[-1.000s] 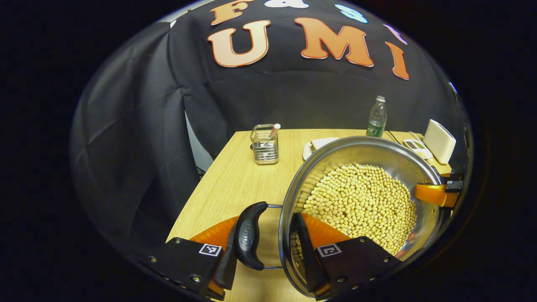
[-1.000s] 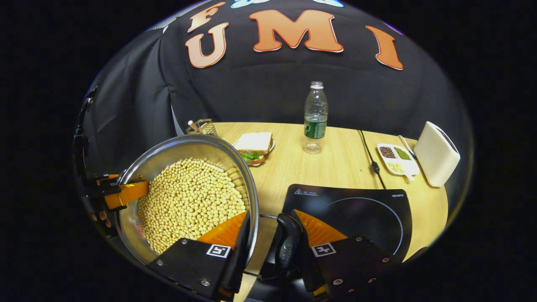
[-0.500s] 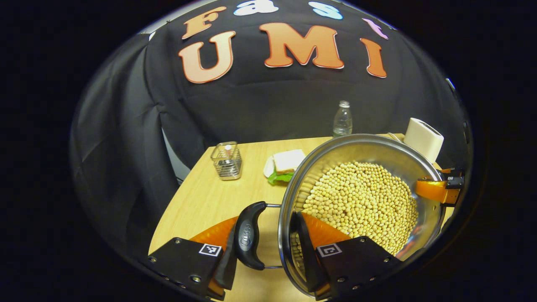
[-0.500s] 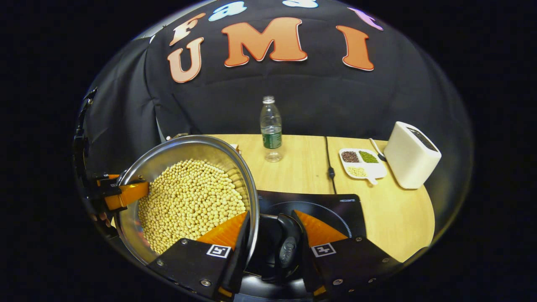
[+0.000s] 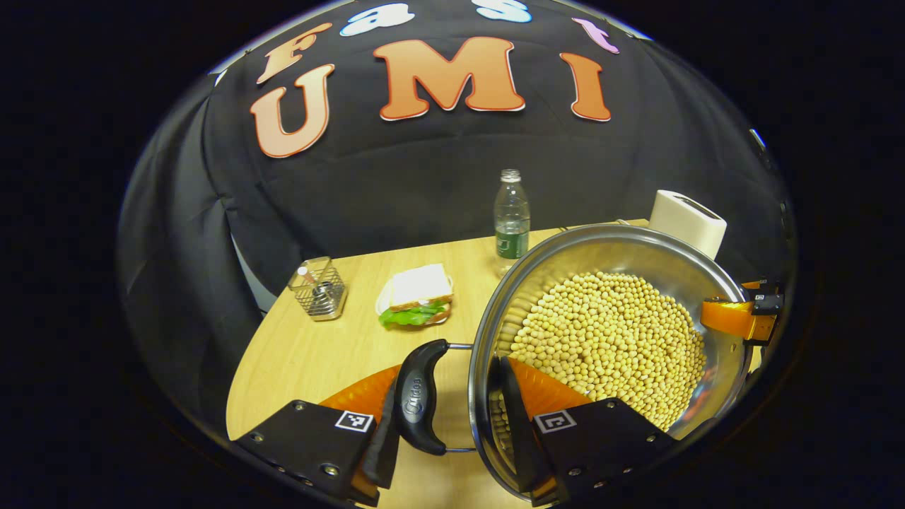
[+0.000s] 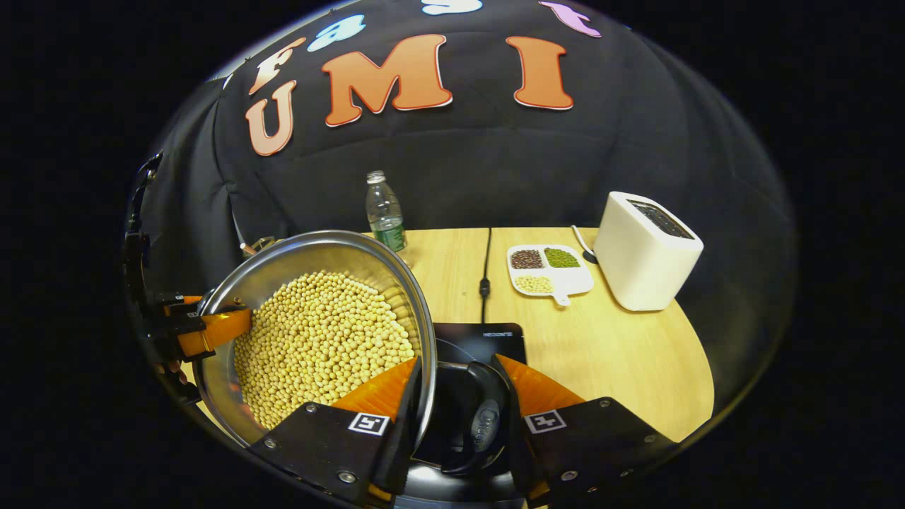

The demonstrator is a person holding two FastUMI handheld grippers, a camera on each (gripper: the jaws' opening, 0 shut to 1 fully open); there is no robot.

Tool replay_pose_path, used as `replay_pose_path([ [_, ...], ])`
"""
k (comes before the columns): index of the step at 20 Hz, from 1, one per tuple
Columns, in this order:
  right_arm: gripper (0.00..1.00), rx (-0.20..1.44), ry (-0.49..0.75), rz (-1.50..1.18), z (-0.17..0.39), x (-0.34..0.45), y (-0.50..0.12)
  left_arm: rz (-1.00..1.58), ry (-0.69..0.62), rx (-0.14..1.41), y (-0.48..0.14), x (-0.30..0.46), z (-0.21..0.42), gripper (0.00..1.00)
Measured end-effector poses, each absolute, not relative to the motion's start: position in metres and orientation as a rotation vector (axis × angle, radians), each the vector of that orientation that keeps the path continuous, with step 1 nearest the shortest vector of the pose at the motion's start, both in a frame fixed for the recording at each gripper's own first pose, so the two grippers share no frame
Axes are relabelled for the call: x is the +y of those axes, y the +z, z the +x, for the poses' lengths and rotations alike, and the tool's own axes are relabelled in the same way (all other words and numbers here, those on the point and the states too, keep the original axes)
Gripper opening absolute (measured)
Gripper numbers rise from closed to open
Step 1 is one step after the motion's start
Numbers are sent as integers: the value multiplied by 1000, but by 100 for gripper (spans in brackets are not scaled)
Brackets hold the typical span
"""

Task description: First push the handle of the pot to place it horizontally, then grasp the pot with both hands and set it on the induction cooktop.

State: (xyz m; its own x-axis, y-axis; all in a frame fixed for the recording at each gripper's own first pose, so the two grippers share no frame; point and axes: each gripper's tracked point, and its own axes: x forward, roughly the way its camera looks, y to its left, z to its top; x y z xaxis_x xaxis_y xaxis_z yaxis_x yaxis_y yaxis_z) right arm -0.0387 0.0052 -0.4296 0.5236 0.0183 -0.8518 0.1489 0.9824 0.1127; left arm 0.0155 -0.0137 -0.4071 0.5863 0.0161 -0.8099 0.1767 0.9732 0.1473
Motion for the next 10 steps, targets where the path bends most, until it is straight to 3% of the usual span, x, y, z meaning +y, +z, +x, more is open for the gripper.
replay_pose_path([
  [1, 51, 1024, -89, 179, -40, -3, -432, 223, -105, 946, -410, -23, 16, 65],
  [2, 55, 1027, -101, 181, -43, -12, -434, 226, -116, 950, -413, -31, 15, 67],
  [10, 55, 1072, -153, 181, -53, -50, -460, 210, -153, 988, -446, -84, 17, 67],
])
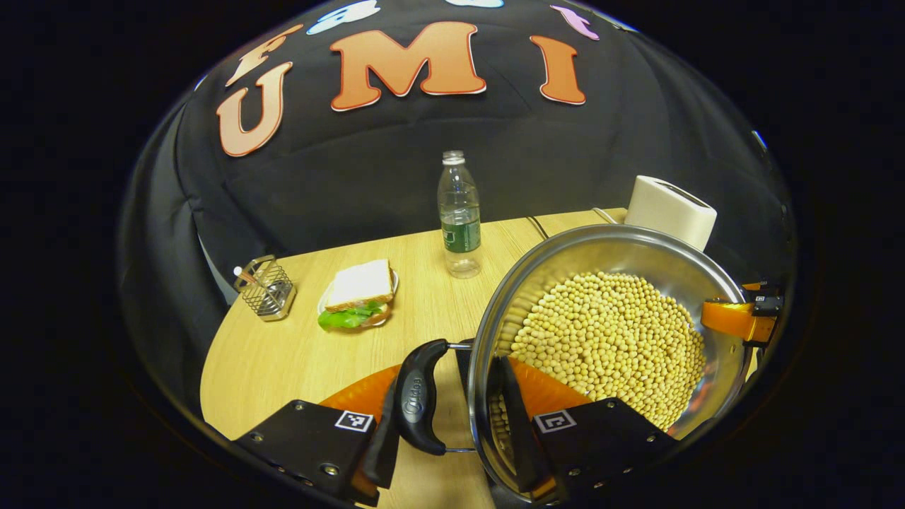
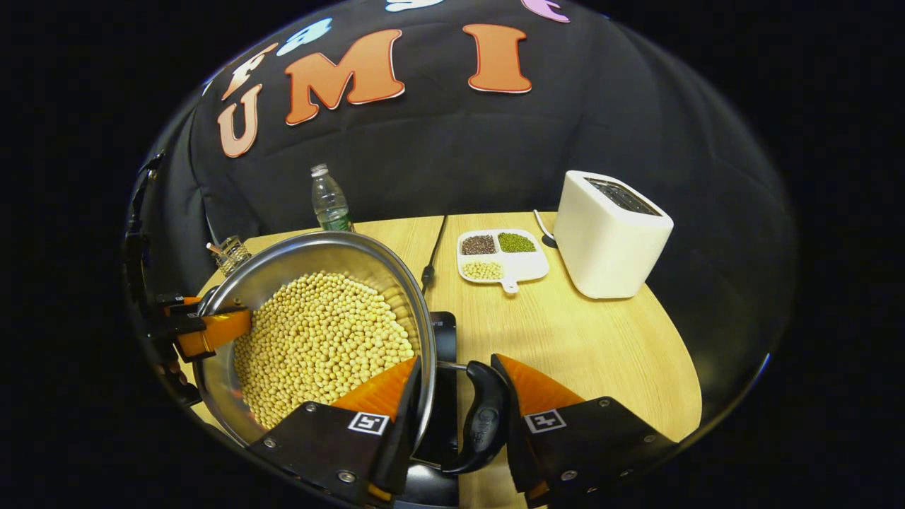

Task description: First push the handle of the pot to place it horizontally, then grasp the pot with both hands and set it on the induction cooktop.

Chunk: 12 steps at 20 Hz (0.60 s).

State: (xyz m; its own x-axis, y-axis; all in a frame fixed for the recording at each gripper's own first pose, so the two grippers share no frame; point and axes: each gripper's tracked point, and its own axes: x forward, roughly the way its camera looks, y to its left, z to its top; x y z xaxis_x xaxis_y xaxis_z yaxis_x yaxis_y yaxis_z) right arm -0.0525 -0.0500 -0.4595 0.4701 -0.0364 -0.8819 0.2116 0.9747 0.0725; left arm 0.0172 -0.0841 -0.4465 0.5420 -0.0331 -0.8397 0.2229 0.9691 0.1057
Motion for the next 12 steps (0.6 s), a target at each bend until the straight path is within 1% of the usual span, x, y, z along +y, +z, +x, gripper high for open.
replay_pose_path([
  [4, 55, 1093, -157, 208, -55, -52, -471, 216, -156, 999, -455, -90, 18, 67],
  [5, 51, 1087, -156, 209, -53, -52, -470, 222, -156, 997, -454, -90, 19, 67],
  [6, 55, 1090, -154, 210, -54, -52, -471, 224, -157, 997, -456, -89, 19, 67],
  [7, 55, 1095, -152, 214, -53, -51, -472, 217, -154, 1000, -458, -88, 19, 67],
  [8, 51, 1099, -149, 218, -51, -50, -475, 214, -153, 1006, -460, -88, 19, 67],
  [9, 56, 1107, -147, 222, -51, -50, -477, 207, -150, 1008, -462, -88, 20, 67],
  [11, 59, 1105, -146, 231, -47, -48, -480, 188, -140, 1010, -467, -84, 19, 67],
  [12, 61, 1101, -145, 214, -47, -50, -483, 194, -136, 1004, -461, -85, 15, 69],
])
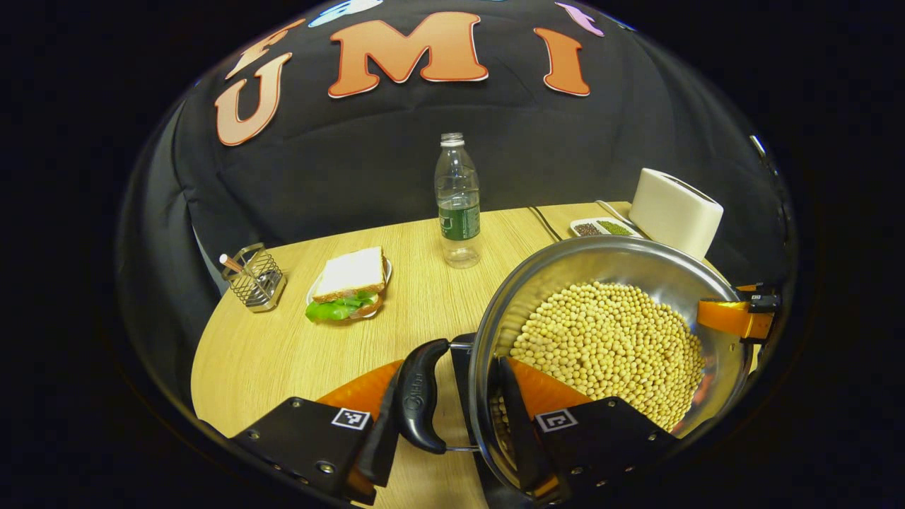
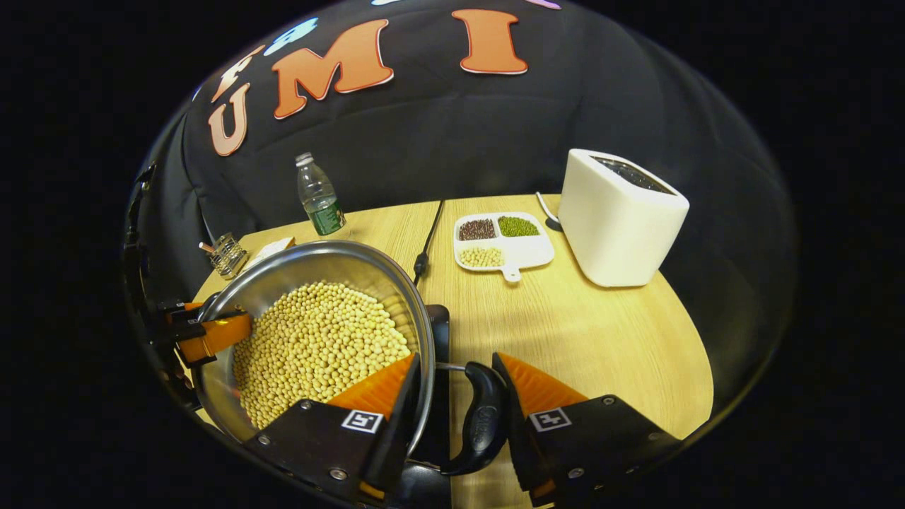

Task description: First push the handle of the pot to place it horizontally, then grasp the pot with both hands and set it on the induction cooktop.

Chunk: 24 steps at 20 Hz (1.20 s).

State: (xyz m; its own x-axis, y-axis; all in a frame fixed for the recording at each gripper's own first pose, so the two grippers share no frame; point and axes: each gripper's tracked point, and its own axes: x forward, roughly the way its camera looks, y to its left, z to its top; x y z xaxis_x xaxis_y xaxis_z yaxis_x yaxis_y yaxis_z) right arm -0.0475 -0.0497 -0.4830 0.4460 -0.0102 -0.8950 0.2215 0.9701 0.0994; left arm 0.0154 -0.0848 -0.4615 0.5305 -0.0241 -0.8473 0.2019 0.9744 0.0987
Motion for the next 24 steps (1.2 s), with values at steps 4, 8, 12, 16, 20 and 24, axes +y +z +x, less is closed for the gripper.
replay_pose_path([
  [4, 67, 948, -165, 85, -28, -65, -439, 243, -111, 894, -421, -76, 27, 76],
  [8, 85, 708, -201, 38, 1, -88, -346, 152, -54, 705, -330, -56, 43, 82],
  [12, 93, 458, -187, 16, 12, -90, -227, 121, -26, 400, -188, -41, 56, 80],
  [16, 97, 294, -160, -13, 11, -79, -134, 22, -55, 238, -81, -37, 33, 87],
  [20, 89, 171, -81, -3, 6, -56, -67, 5, -26, 62, 14, -17, 11, 86],
  [24, 90, 105, -31, 4, 5, -33, -30, 26, 22, -29, 66, -1, -8, 86],
])
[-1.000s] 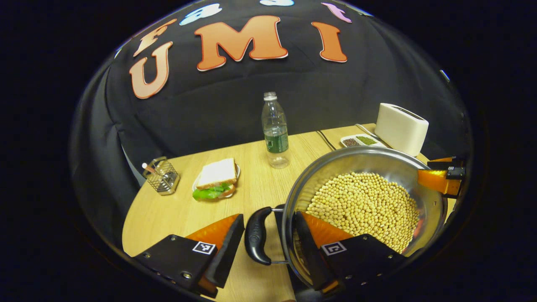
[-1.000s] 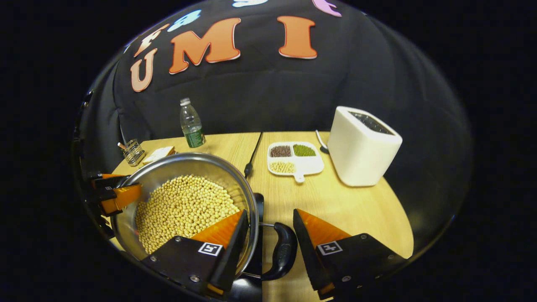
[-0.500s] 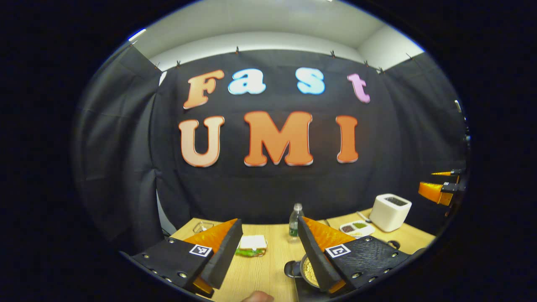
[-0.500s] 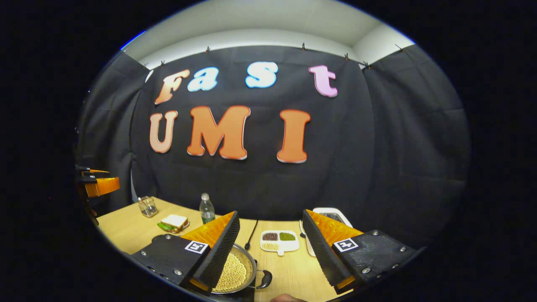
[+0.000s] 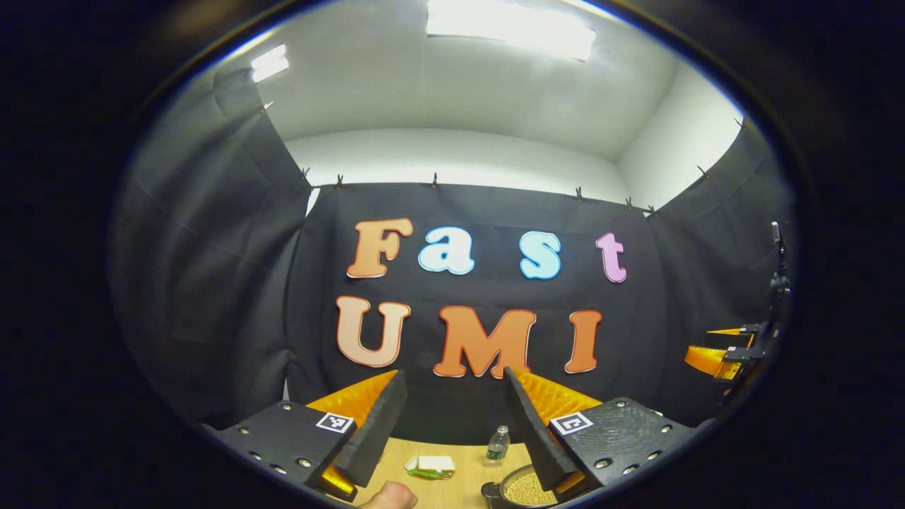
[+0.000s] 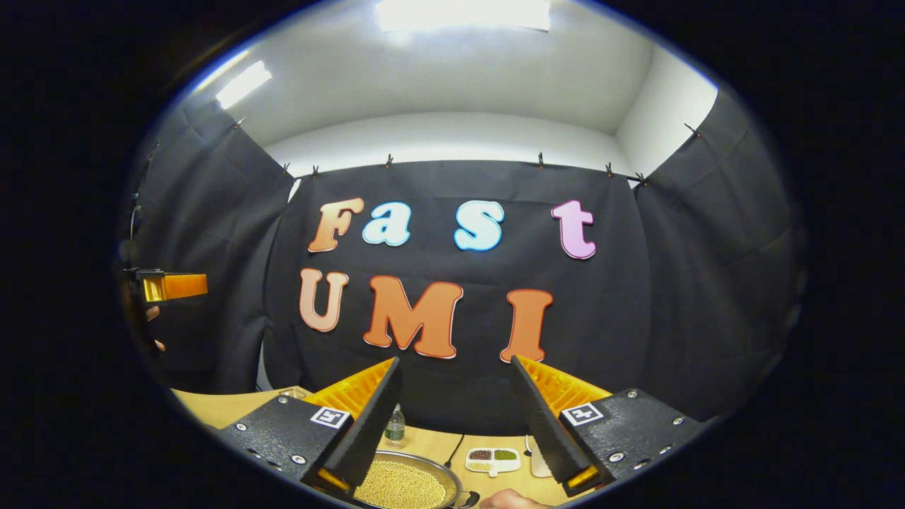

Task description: First push the handle of the pot to place it horizontally, then grasp the pot with both hands and set it on the induction cooktop.

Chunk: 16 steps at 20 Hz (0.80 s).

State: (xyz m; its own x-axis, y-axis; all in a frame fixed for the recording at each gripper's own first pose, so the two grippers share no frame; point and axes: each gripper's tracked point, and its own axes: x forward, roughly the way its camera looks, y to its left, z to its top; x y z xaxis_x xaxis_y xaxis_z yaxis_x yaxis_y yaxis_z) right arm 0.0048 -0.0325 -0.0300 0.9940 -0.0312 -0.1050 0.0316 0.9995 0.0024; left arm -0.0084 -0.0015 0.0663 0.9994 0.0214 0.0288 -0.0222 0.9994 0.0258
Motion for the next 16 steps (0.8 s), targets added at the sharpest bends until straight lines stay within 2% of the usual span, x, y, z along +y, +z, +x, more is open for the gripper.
replay_pose_path([
  [1, 91, 97, -28, 6, 4, -30, -25, 26, 39, -40, 79, 4, -15, 86],
  [2, 97, 91, -18, 6, 4, -26, -19, 28, 51, -42, 87, 9, -19, 85],
  [3, 92, 83, -8, 6, 3, -22, -15, 34, 52, -39, 92, 10, -23, 85],
  [5, 97, 71, 11, -1, 6, -13, -7, 39, 44, -33, 97, 11, -25, 86],
  [16, 95, 34, 63, -27, 6, 12, 9, 68, 115, -10, 89, 41, -26, 86],
])
